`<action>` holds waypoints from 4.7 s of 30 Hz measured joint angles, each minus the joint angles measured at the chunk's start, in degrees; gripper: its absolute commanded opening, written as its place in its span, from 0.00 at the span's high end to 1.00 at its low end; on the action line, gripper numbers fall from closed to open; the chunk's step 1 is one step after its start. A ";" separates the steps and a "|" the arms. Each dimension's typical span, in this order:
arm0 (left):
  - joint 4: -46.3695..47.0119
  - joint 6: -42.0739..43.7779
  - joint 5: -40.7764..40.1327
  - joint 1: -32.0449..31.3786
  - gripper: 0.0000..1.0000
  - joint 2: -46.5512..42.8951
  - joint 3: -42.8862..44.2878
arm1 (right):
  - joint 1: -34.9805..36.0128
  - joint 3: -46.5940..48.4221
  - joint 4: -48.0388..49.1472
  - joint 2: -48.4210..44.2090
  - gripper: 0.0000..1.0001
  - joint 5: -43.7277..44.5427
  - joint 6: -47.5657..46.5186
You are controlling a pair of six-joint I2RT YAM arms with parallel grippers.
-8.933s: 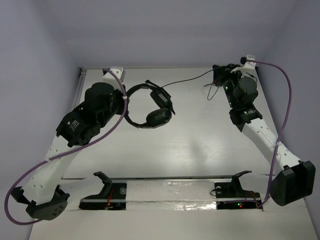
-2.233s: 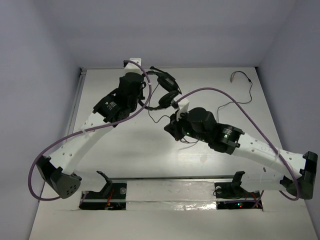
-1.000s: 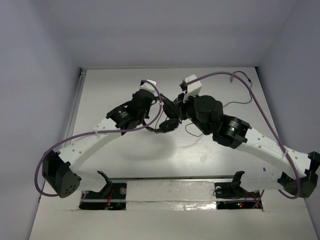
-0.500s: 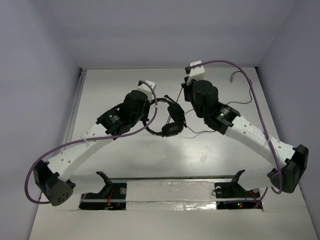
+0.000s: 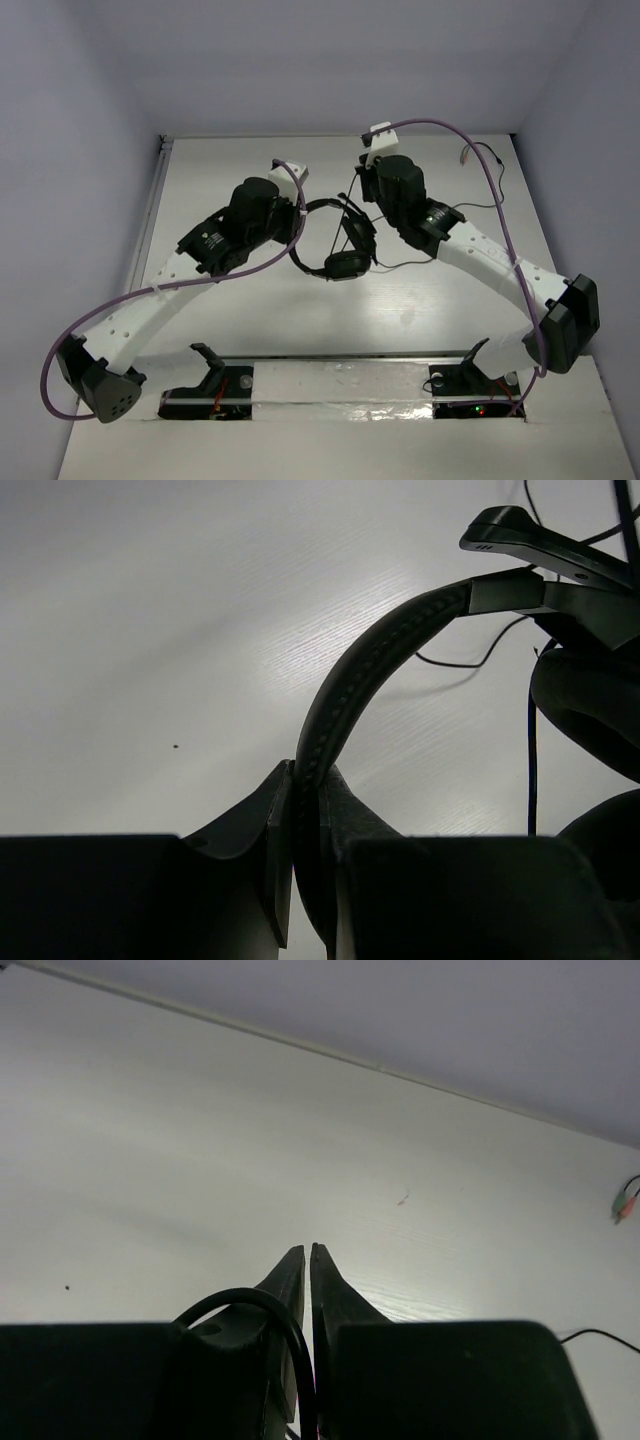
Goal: Wrap the headphones
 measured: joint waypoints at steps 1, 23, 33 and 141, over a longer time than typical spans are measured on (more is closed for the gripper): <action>0.15 -0.02 0.96 0.50 1.00 -0.48 0.00 | -0.28 -0.35 0.20 -0.13 0.87 -0.79 0.52; 3.72 -2.32 16.65 7.56 1.00 -2.45 4.31 | -9.46 -20.55 16.65 -10.38 0.71 -32.65 12.63; 3.34 -3.54 19.28 8.17 1.00 -2.64 10.78 | -11.52 -25.46 35.04 -7.04 0.70 -54.10 20.39; 6.62 3.43 -6.32 5.07 1.00 1.31 -5.46 | 6.64 -1.33 -9.84 -4.74 1.00 -0.20 0.94</action>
